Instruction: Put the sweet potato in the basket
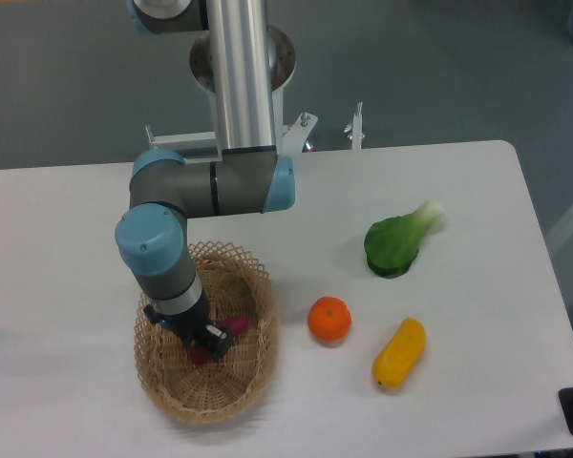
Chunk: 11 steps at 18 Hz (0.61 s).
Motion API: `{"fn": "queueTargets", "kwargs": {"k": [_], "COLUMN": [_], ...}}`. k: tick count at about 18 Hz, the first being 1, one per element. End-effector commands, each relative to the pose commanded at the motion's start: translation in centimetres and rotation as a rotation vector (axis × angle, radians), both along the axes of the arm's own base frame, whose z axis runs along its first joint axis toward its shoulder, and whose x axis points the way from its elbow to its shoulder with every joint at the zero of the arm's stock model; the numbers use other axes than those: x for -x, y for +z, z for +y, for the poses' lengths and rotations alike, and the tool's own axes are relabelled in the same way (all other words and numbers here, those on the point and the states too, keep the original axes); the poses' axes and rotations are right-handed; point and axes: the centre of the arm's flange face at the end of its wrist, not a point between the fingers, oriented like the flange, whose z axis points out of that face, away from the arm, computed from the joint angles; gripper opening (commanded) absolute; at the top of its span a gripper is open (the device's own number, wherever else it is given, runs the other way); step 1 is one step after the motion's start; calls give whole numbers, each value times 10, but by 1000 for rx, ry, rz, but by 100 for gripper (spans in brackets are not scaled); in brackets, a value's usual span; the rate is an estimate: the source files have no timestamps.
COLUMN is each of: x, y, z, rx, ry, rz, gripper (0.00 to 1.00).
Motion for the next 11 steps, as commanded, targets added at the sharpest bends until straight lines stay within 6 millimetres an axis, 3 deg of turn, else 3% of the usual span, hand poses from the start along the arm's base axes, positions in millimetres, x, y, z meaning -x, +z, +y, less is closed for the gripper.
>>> {"fn": "queueTargets", "kwargs": {"k": [3, 5, 8, 11], "x": [10, 29, 66, 107], "y": [27, 46, 74, 102], "z": [15, 17, 3, -23], "rx": [-51, -82, -110, -130], "ry": [2, 23, 47, 65], "rz": [28, 45, 75, 106], "gripper": [100, 100, 100, 100]}}
